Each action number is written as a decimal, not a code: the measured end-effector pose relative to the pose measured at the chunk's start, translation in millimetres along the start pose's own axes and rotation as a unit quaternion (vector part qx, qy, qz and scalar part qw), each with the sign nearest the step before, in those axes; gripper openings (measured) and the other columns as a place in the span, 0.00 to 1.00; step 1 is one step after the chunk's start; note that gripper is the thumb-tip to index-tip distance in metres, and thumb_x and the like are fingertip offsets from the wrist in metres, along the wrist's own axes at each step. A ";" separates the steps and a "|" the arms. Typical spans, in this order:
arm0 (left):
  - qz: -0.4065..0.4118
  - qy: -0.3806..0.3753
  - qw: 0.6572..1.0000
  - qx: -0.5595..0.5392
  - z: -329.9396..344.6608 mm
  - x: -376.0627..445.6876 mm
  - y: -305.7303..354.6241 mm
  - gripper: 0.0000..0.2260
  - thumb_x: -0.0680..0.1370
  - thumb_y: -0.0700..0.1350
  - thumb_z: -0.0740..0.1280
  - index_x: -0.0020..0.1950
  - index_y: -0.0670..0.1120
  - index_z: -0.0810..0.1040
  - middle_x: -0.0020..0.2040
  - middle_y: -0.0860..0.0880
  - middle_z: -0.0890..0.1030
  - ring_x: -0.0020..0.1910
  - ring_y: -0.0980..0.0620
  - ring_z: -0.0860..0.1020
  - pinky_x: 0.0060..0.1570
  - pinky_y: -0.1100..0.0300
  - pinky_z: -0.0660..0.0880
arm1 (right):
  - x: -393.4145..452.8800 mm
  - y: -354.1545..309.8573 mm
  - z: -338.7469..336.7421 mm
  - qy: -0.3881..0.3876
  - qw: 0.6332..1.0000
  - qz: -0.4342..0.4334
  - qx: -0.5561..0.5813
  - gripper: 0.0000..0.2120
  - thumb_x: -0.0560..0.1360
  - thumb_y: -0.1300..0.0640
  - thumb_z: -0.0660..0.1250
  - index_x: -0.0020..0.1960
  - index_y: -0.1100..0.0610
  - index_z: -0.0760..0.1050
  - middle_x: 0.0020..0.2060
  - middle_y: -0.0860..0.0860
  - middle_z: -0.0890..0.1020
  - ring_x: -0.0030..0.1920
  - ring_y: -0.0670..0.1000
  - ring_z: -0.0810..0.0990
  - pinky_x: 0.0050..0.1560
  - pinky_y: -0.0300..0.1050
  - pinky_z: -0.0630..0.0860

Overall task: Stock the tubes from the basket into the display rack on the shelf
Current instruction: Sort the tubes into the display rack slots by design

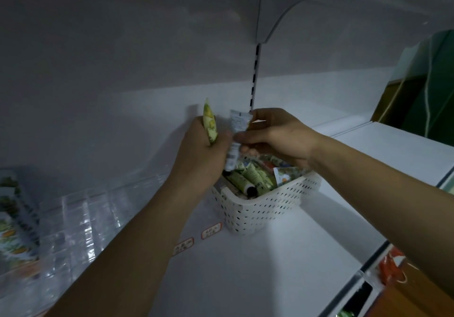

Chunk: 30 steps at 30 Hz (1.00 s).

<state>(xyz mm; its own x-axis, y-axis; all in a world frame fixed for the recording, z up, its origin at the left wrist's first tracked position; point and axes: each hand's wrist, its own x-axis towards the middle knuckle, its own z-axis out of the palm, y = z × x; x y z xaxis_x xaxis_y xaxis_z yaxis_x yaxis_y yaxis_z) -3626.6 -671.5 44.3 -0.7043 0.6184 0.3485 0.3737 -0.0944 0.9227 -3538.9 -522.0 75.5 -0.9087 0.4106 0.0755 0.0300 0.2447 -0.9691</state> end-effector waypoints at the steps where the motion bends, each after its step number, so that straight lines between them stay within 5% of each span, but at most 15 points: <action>1: 0.013 -0.001 1.000 0.015 -1.5 1.1 -1.6 0.07 0.82 0.44 0.65 0.51 0.57 0.74 0.47 0.54 0.81 0.44 0.65 0.82 0.47 0.61 0.81 | -1.3 -2.2 4.0 -0.024 0.999 -0.002 0.049 0.05 0.77 0.68 0.70 0.52 0.65 0.77 0.43 0.62 0.84 0.38 0.53 0.83 0.40 0.42 0.80; 3: 0.026 0.000 0.998 0.059 -4.4 2.1 -2.0 0.07 0.81 0.43 0.67 0.58 0.51 0.79 0.51 0.52 0.83 0.49 0.58 0.82 0.53 0.52 0.81 | -1.6 -6.2 9.4 -0.032 0.993 -0.001 0.111 0.06 0.80 0.69 0.63 0.53 0.66 0.78 0.44 0.60 0.83 0.37 0.52 0.83 0.39 0.41 0.81; 5: 0.033 0.006 0.997 0.073 -5.8 2.5 -0.8 0.09 0.79 0.43 0.69 0.60 0.47 0.80 0.51 0.51 0.84 0.50 0.54 0.82 0.53 0.52 0.80 | 1.7 -3.6 11.4 0.008 0.998 -0.018 0.052 0.08 0.80 0.71 0.61 0.52 0.65 0.79 0.46 0.58 0.83 0.34 0.50 0.82 0.35 0.39 0.79; 8: 0.037 0.054 0.997 0.048 -7.3 4.6 2.5 0.08 0.80 0.44 0.69 0.58 0.46 0.77 0.51 0.49 0.82 0.46 0.56 0.82 0.45 0.59 0.79 | 13.8 14.6 14.3 0.024 0.943 -0.041 -0.330 0.12 0.75 0.68 0.67 0.53 0.55 0.79 0.53 0.51 0.83 0.39 0.45 0.81 0.37 0.35 0.79; 11: 0.015 0.077 0.996 -0.035 -10.4 6.0 6.4 0.06 0.81 0.43 0.67 0.56 0.47 0.73 0.51 0.44 0.81 0.44 0.48 0.84 0.45 0.47 0.83 | 26.1 36.8 21.6 -0.069 0.847 -0.036 -0.525 0.13 0.73 0.55 0.71 0.58 0.49 0.78 0.54 0.48 0.81 0.53 0.51 0.80 0.55 0.48 0.79; 15: -0.016 0.049 0.994 -0.099 -13.6 3.6 8.6 0.10 0.81 0.40 0.67 0.60 0.44 0.71 0.49 0.45 0.80 0.36 0.45 0.85 0.31 0.51 0.82 | 27.5 38.8 23.1 0.026 0.863 -0.134 -0.487 0.06 0.77 0.59 0.67 0.53 0.53 0.76 0.51 0.54 0.82 0.51 0.57 0.80 0.51 0.50 0.78; 17: -0.009 0.052 0.994 -0.100 -14.0 5.4 6.5 0.12 0.79 0.41 0.71 0.60 0.44 0.72 0.51 0.44 0.81 0.39 0.42 0.85 0.33 0.51 0.82 | 26.2 30.9 19.6 0.068 0.887 -0.147 -0.433 0.07 0.78 0.59 0.67 0.55 0.56 0.77 0.50 0.55 0.82 0.49 0.56 0.81 0.50 0.49 0.78; 19: 0.006 0.059 0.996 -0.071 -16.3 7.1 5.1 0.15 0.75 0.43 0.75 0.59 0.45 0.75 0.51 0.44 0.82 0.44 0.41 0.85 0.38 0.49 0.82 | 25.6 25.3 18.0 0.030 0.887 -0.111 -0.448 0.09 0.76 0.53 0.71 0.54 0.54 0.77 0.51 0.53 0.82 0.50 0.54 0.81 0.51 0.48 0.79; 22: 0.001 0.055 0.997 -0.045 -20.9 5.4 6.8 0.14 0.72 0.39 0.77 0.54 0.42 0.80 0.45 0.44 0.84 0.41 0.47 0.83 0.36 0.57 0.79 | 26.0 27.9 30.9 -0.051 0.835 -0.072 -0.544 0.14 0.74 0.50 0.72 0.57 0.52 0.77 0.53 0.50 0.81 0.51 0.52 0.80 0.51 0.48 0.80; 26: -0.015 0.065 0.996 -0.055 -25.4 3.1 7.0 0.08 0.71 0.35 0.75 0.45 0.45 0.81 0.37 0.49 0.82 0.35 0.52 0.80 0.26 0.66 0.73 | 29.2 36.6 43.9 -0.010 0.781 -0.106 -0.615 0.13 0.76 0.57 0.67 0.60 0.51 0.76 0.54 0.51 0.80 0.52 0.54 0.79 0.47 0.47 0.77; 30: 0.012 0.070 0.997 -0.034 -29.2 3.1 8.1 0.04 0.71 0.34 0.73 0.42 0.39 0.79 0.33 0.46 0.79 0.32 0.54 0.78 0.27 0.61 0.75 | 19.8 17.3 31.2 0.164 0.899 -0.173 -0.368 0.03 0.81 0.56 0.63 0.51 0.54 0.74 0.39 0.47 0.79 0.38 0.48 0.79 0.40 0.41 0.73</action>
<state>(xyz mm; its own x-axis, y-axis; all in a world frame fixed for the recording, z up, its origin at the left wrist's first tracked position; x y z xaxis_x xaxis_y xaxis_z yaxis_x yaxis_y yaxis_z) -3643.4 -693.1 57.7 -0.7747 0.5006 0.3863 0.3537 -0.1632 0.9210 -3569.5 -537.1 53.0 -0.7492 0.4051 0.5240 0.1457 0.8725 -0.4663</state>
